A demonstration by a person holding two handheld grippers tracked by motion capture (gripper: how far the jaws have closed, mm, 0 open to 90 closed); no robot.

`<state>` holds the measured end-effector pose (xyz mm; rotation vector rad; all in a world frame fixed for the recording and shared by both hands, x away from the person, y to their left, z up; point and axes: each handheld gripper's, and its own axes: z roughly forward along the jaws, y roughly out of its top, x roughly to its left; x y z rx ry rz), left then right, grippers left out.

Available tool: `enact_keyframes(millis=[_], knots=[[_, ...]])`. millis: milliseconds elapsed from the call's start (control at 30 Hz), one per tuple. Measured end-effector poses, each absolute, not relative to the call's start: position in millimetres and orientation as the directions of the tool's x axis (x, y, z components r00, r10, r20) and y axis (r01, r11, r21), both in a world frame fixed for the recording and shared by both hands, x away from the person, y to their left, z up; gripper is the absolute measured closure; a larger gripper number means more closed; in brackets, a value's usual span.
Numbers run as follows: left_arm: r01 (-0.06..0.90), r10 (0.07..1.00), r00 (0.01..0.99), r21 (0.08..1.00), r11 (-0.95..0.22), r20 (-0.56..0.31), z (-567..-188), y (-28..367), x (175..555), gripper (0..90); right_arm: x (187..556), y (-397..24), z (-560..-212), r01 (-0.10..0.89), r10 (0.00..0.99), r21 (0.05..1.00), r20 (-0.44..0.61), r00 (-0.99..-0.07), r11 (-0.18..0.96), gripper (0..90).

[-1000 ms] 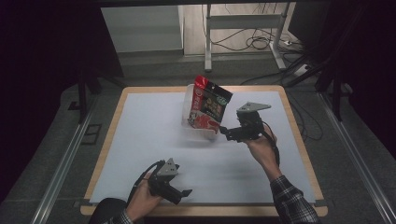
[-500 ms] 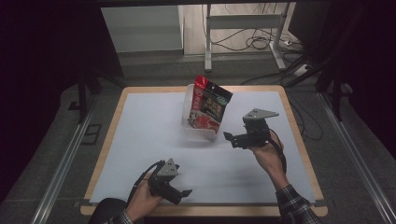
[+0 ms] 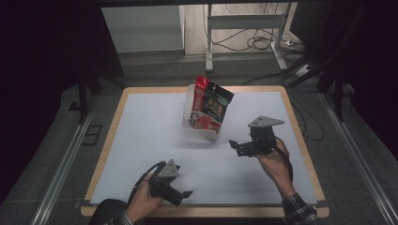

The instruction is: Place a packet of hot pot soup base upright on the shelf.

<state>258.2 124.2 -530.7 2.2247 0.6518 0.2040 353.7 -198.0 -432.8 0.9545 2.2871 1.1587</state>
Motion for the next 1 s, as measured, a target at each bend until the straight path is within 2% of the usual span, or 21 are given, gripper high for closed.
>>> enact_keyframes(millis=[1000], knots=[[0.389, 0.521, 0.851, 0.74, -0.549, -0.06, -531, 124, 258, 0.0, 314, -223, -454, 0.417, 0.733, 0.805, -0.032, -0.679, 0.421, 0.7]])
